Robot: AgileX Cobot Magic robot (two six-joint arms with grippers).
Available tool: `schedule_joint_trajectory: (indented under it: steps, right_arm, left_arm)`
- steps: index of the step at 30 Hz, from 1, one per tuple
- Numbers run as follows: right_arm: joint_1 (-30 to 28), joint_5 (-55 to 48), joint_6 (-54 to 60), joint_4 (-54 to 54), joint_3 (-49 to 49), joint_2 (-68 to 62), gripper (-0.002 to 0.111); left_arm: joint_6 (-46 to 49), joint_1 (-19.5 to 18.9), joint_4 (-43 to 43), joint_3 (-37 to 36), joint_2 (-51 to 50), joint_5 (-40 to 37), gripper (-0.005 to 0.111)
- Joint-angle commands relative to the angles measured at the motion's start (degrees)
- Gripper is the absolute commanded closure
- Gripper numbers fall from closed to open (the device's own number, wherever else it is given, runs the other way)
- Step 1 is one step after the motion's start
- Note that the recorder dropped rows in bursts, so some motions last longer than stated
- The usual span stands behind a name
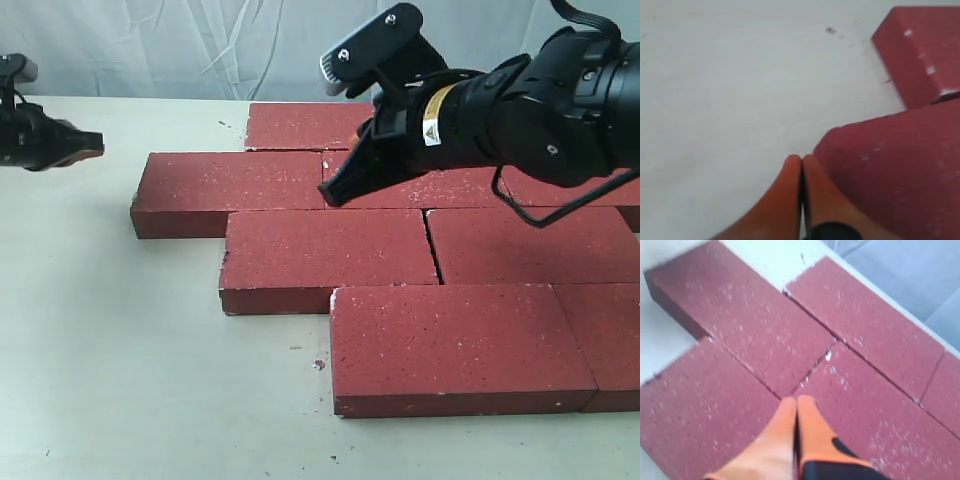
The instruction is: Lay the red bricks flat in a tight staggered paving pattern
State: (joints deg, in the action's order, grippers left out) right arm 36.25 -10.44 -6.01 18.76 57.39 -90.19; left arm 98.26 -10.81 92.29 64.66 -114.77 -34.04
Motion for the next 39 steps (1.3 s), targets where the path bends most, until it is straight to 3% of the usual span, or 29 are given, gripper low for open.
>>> schedule_joint_trajectory:
  steps: [1, 4, 8, 11, 12, 14, 18, 21, 24, 29, 39]
  right_arm:
    - [0.42, 7.61, 0.58, -0.54, 1.25, -1.83, 0.109]
    - [0.29, 4.29, 0.58, -0.44, 4.76, -3.44, 0.109]
    - [0.29, -10.7, 3.98, 0.28, 11.2, -4.41, 0.109]
    - [0.29, -25.67, 9.55, 0.28, 15.26, -4.41, 0.109]
    - [0.29, -30.63, 10.78, 0.28, 16.5, -4.41, 0.109]
    - [-0.28, -37.77, 11.94, 0.28, 17.96, -4.31, 0.109]
    - [-3.87, -46.36, 12.05, 0.82, 18.56, -3.29, 0.109]
    - [-8.56, -50.28, 12.05, -0.62, 18.56, -1.79, 0.109]
    - [-14.08, -51.48, 11.81, -1.77, 18.56, 0.09, 0.109]
    - [-22.9, -47.13, 6.01, -2.21, 15.01, 6.12, 0.109]
    - [-33.66, -31.19, 1.57, -2.92, 0.93, 21.2, 0.109]
  left_arm:
    - [-0.62, 3.06, 2.88, -0.49, 3.66, -4.23, 0.107]
    - [-0.62, 5.36, 7.66, -0.49, 4.26, -2.98, 0.107]
    - [-7.22, 8.42, 3.08, -0.49, 6.01, 0.22, 0.107]
    - [-21.52, 12.01, -17.62, -0.49, 9.67, 9.7, 0.107]
    - [-29.32, 13.0, -28.59, -0.49, 11.33, 11.75, 0.107]
    - [-42.79, 14.0, -42.69, -0.49, 13.49, 12.54, 0.107]
    - [-62.12, 14.42, -64.64, -0.49, 18.83, 5.53, 0.107]
    - [-71.48, 14.42, -77.11, -0.49, 22.89, -2.02, 0.107]
    - [-77.88, 14.42, -85.62, -0.49, 27.22, -8.01, 0.107]
    - [-81.76, 14.42, -92.29, -0.49, 34.58, -11.95, 0.107]
    - [-81.76, 14.42, -92.95, -8.99, 49.57, -2.42, 0.107]
